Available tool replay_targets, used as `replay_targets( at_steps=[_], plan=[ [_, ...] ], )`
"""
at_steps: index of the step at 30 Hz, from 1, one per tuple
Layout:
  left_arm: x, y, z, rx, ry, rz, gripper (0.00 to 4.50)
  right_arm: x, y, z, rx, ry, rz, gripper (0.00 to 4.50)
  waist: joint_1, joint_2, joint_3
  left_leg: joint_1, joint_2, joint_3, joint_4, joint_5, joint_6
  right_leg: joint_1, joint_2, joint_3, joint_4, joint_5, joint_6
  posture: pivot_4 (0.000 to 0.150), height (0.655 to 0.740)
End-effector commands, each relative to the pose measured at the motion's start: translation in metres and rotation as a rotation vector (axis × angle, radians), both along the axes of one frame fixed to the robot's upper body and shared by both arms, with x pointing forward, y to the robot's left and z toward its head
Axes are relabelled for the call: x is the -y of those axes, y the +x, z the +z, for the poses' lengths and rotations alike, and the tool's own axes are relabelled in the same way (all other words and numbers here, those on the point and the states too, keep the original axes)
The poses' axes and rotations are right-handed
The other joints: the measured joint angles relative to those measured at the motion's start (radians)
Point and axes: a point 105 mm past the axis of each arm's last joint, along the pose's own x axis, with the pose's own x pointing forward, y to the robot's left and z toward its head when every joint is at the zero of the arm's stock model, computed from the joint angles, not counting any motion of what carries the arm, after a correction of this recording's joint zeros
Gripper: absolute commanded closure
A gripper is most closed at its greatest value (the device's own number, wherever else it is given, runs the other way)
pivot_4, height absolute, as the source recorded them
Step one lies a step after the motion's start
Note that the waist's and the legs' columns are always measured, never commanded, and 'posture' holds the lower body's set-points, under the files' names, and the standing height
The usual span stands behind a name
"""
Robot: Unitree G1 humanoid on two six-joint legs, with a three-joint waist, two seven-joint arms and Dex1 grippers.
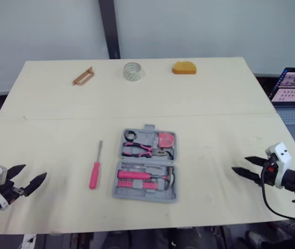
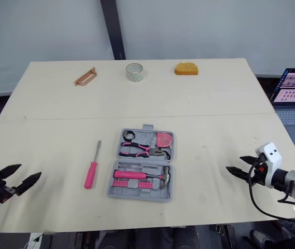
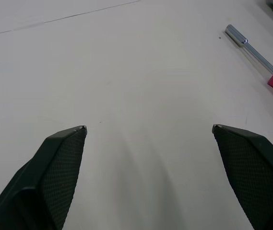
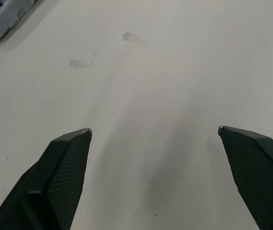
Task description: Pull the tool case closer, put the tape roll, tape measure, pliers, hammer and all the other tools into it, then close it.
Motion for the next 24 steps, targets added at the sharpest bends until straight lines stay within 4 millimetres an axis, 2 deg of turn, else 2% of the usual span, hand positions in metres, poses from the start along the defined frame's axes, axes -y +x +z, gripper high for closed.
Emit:
replay_targets(
  at_steps=[1,7,11,17,24],
  plan=[
    [-0.001,0.002,0.007,0.025,0.017,-0.005,0.0,0.006,0.0,0.011,0.037,-0.02,0.004,0.04,0.0,0.0,0.0,0.0,0.0,0.0,0.0,0.0,0.0,0.0,0.0,0.0,0.0,0.0,0.0,0.15,0.74],
    [0.014,0.012,0.012,0.045,0.008,-0.043,0.0,-0.002,0.0,0.016,0.049,-0.014,0.034,0.04,0.0,0.0,0.0,0.0,0.0,0.0,0.0,0.0,0.0,0.0,0.0,0.0,0.0,0.0,0.0,0.15,0.74],
    [0.041,0.016,0.014,0.063,-0.035,-0.065,0.0,-0.027,0.004,0.036,0.097,0.017,0.118,0.04,-0.001,0.0,0.0,0.0,0.0,0.001,0.0,0.0,0.0,0.0,0.0,0.001,0.0,0.0,0.0,0.15,0.74],
    [0.091,0.017,0.008,0.058,-0.09,0.041,0.0,-0.101,0.004,0.066,0.139,0.087,0.387,0.04,0.003,0.0,0.0,0.001,0.001,0.001,0.002,0.0,0.0,0.0,0.0,0.002,0.001,0.001,-0.001,0.15,0.74],
    [0.118,0.023,-0.001,0.041,-0.143,0.246,0.0,-0.159,0.003,0.079,0.148,0.083,0.642,0.04,0.014,-0.001,0.001,-0.001,0.002,0.0,0.008,0.0,0.0,0.001,0.001,0.002,0.001,0.003,-0.002,0.15,0.74]
  ],
)
